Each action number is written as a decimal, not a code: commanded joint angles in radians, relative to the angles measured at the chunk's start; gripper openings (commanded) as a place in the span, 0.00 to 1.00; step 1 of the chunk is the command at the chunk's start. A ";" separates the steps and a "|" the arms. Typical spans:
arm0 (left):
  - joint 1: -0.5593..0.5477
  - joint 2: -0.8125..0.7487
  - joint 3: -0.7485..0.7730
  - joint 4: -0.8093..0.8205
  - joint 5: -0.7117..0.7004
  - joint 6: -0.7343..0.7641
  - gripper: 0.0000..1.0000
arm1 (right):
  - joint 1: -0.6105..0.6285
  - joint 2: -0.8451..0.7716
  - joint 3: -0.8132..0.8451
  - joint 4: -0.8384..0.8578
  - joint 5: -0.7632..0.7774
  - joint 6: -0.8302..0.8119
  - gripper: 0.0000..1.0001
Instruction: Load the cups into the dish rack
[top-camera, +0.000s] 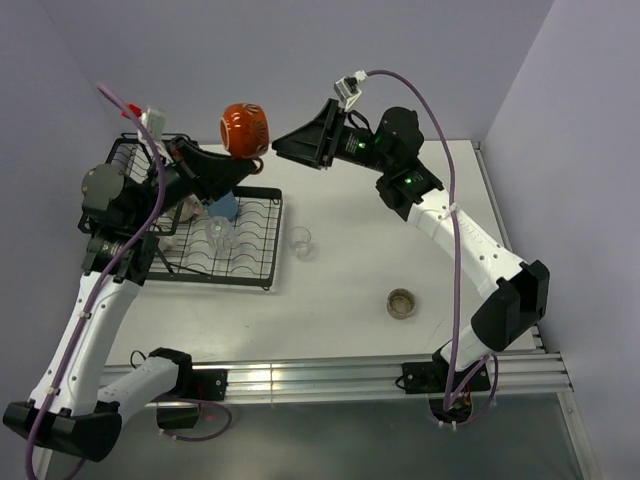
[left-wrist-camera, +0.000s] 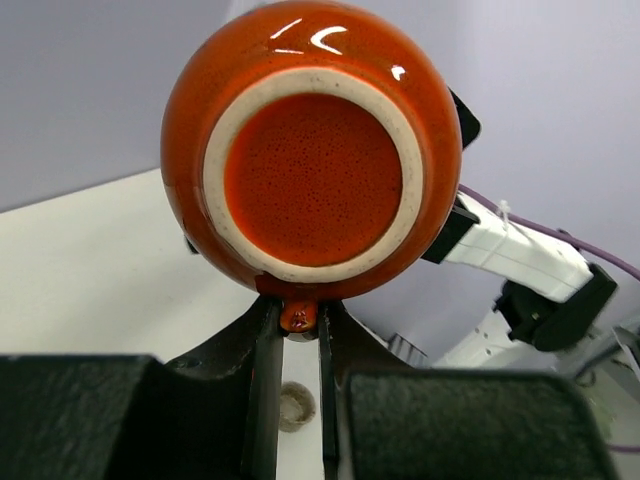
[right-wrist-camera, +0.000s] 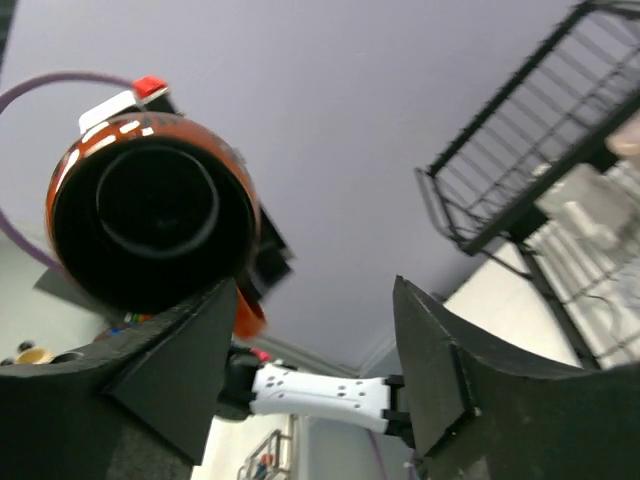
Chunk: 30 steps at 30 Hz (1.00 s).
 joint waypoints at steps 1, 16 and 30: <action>0.054 -0.060 0.048 -0.028 -0.071 0.031 0.00 | -0.051 0.004 0.065 -0.068 0.012 -0.083 0.74; 0.309 0.186 0.480 -0.817 -0.540 0.422 0.00 | -0.282 -0.043 0.116 -0.422 0.017 -0.536 0.81; 0.498 0.508 0.698 -1.058 -0.551 0.532 0.00 | -0.323 -0.065 0.101 -0.511 -0.017 -0.649 0.82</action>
